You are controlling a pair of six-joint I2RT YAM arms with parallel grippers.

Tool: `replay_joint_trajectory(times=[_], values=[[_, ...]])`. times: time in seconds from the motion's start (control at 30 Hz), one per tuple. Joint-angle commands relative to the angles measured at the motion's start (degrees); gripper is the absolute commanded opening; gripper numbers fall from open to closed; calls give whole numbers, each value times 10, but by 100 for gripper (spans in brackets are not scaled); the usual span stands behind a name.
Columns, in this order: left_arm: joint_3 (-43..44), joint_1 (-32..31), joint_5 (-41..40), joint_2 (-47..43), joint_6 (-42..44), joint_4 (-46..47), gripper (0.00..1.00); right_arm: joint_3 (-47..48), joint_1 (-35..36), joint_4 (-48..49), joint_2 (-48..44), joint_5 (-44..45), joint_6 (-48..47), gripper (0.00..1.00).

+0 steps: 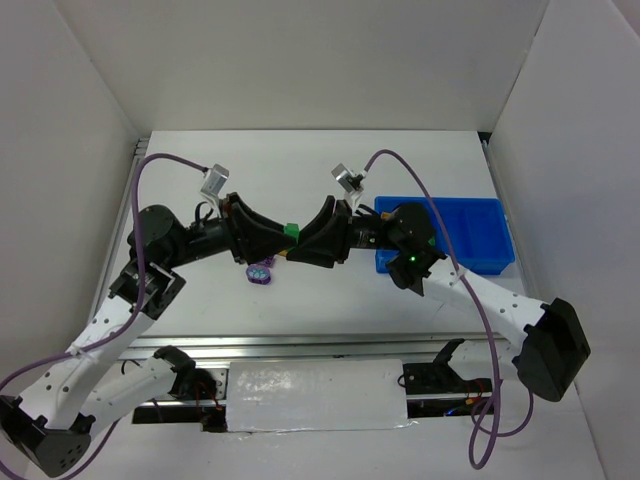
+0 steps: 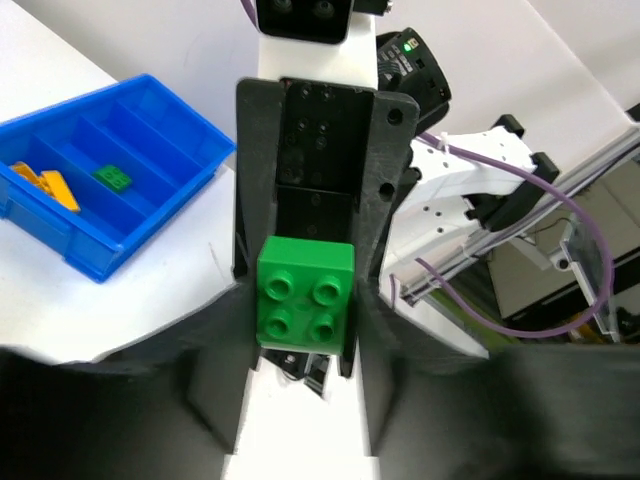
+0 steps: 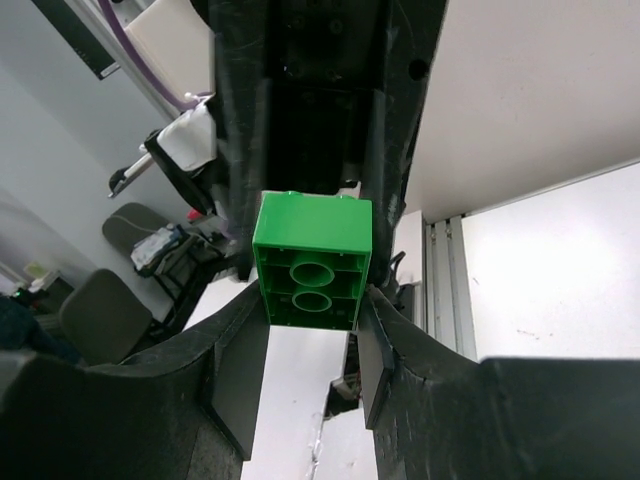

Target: Sort the legos into containers by color

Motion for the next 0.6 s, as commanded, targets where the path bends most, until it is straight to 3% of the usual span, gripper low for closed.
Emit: replay_joint_trajectory(times=[0.0, 0.03, 0.07, 0.17, 0.33, 0.4, 0.53, 0.57], values=[[4, -3, 8, -16, 7, 14, 59, 21, 0, 15, 0, 4, -18, 0], [5, -3, 1, -19, 7, 9, 74, 19, 0, 11, 2, 1, -20, 0], [8, -3, -15, -21, 9, -3, 99, 16, 0, 5, 4, 0, -28, 0], [30, -3, -60, -21, 22, -60, 100, 3, -1, -40, -6, 18, -58, 0], [117, -3, -263, -7, 61, -219, 100, -15, -32, -205, -57, 121, -133, 0], [149, -3, -354, -4, 76, -292, 100, -8, -76, -332, -79, 177, -165, 0], [181, -2, -436, 0, 107, -379, 100, 3, -218, -500, -94, 338, -158, 0], [183, -2, -448, 0, 112, -392, 100, 6, -243, -534, -93, 421, -151, 0]])
